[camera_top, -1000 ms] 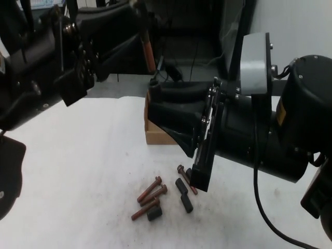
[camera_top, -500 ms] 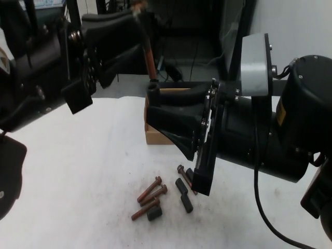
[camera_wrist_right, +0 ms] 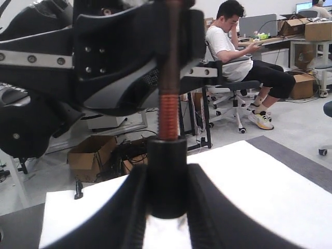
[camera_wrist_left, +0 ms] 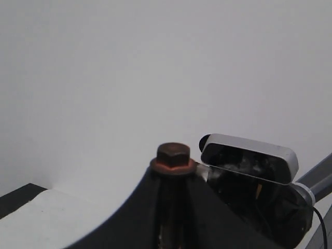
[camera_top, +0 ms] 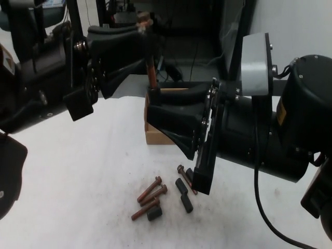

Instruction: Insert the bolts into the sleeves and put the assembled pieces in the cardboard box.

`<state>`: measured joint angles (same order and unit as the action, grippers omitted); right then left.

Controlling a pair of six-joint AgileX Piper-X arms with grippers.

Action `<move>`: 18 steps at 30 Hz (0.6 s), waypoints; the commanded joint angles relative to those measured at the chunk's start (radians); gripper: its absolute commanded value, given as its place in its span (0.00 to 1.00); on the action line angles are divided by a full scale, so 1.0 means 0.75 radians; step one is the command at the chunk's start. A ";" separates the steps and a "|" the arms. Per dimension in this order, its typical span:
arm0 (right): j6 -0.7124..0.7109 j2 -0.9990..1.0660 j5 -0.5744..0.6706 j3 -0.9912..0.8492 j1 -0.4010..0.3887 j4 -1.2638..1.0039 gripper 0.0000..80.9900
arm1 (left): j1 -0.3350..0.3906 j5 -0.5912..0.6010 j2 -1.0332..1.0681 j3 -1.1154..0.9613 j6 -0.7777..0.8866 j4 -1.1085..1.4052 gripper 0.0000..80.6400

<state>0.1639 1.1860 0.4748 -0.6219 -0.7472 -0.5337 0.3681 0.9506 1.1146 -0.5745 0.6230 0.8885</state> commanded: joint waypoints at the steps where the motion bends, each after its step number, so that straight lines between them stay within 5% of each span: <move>1: 0.000 0.000 -0.001 -0.014 0.001 -0.035 0.01 | 0.006 0.060 -0.003 -0.006 -0.054 -0.053 0.00; 8: 0.000 0.000 -0.001 -0.018 0.001 -0.046 0.01 | 0.006 0.110 -0.003 -0.006 -0.090 -0.218 0.00; 11: 0.000 0.000 -0.001 -0.018 0.001 -0.043 0.01 | 0.006 0.110 -0.003 -0.006 -0.090 -0.209 0.09; 18: 0.000 0.000 -0.001 -0.018 0.001 -0.043 0.01 | 0.003 0.110 -0.003 -0.006 0.028 -0.210 0.76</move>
<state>0.1640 1.1936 0.4724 -0.6244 -0.7472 -0.5448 0.3681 1.0229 1.1160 -0.5745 0.6001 0.7260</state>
